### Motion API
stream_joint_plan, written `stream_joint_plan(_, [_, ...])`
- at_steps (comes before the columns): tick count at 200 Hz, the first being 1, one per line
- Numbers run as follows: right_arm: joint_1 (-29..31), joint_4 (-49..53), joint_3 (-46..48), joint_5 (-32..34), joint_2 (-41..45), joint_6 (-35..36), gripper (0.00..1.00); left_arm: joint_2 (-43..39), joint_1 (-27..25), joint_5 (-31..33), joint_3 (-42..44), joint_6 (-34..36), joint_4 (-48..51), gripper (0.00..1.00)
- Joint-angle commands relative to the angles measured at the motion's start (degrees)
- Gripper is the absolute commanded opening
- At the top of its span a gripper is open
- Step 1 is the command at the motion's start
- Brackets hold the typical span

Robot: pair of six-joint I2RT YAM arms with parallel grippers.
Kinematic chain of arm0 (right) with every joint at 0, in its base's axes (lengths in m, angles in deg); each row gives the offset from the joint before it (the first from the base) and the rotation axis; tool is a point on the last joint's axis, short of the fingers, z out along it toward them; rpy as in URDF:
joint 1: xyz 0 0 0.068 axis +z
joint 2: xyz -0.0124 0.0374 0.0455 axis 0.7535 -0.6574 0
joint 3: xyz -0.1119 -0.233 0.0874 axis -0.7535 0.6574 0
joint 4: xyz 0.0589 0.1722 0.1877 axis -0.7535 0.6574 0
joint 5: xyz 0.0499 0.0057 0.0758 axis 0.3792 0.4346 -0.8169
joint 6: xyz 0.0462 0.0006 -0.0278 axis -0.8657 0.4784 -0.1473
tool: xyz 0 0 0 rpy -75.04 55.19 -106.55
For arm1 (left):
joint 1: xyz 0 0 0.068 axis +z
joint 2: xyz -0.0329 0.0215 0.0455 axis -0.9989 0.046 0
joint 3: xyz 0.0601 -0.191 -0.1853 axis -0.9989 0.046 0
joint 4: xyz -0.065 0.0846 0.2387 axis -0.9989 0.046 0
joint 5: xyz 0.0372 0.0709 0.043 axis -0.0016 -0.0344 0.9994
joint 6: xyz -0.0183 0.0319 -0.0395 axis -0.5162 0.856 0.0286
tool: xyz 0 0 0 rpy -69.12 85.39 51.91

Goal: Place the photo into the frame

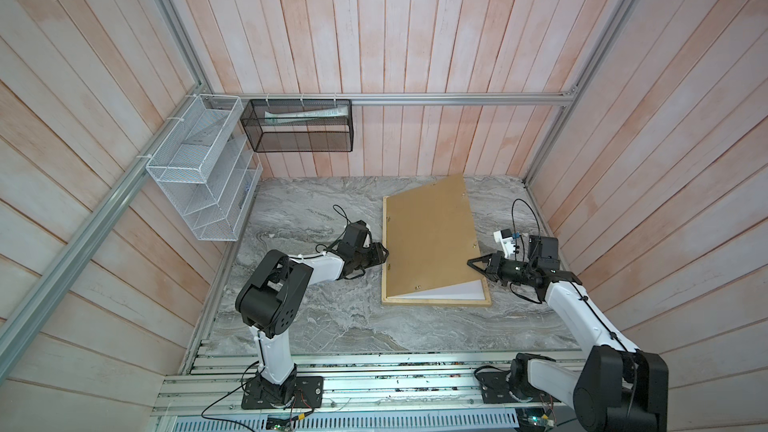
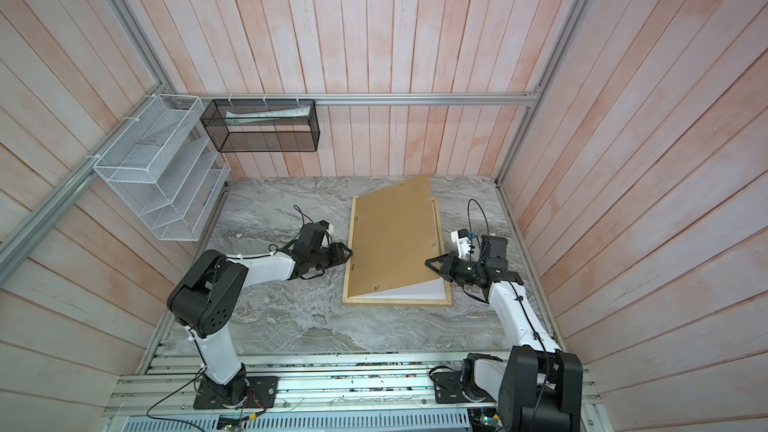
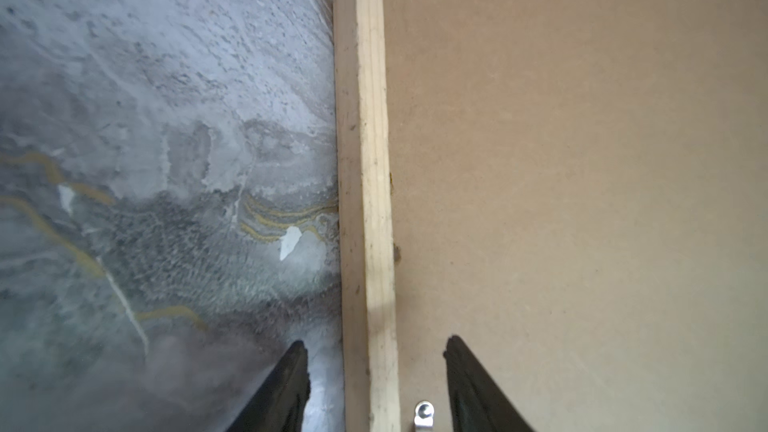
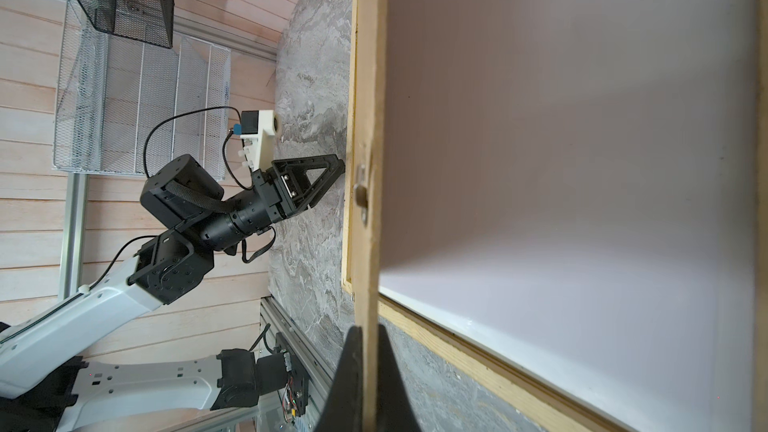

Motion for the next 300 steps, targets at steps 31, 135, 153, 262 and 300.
stream_joint_plan(31, [0.0,1.5,1.9,-2.1,-0.5,3.2,0.0,0.4,-0.4,4.1,-0.7,0.8,1.2,0.51])
stream_joint_plan(135, [0.4,5.7,3.0,1.7,2.0,2.8,0.0,-0.2,-0.4,6.0,-0.7,1.2,2.2,0.49])
stream_joint_plan(153, [0.5,5.7,3.2,2.4,2.5,2.6,0.0,0.1,-0.4,5.0,-0.7,1.5,1.5,0.49])
stream_joint_plan(262, [11.2,-2.1,1.9,4.8,-3.9,-1.5,0.0,-1.6,0.0,10.3,-0.4,2.9,6.6,0.49])
stream_joint_plan(300, [15.4,-4.7,0.4,6.2,-7.1,-3.2,0.0,-5.5,2.3,12.2,3.1,3.5,7.9,0.49])
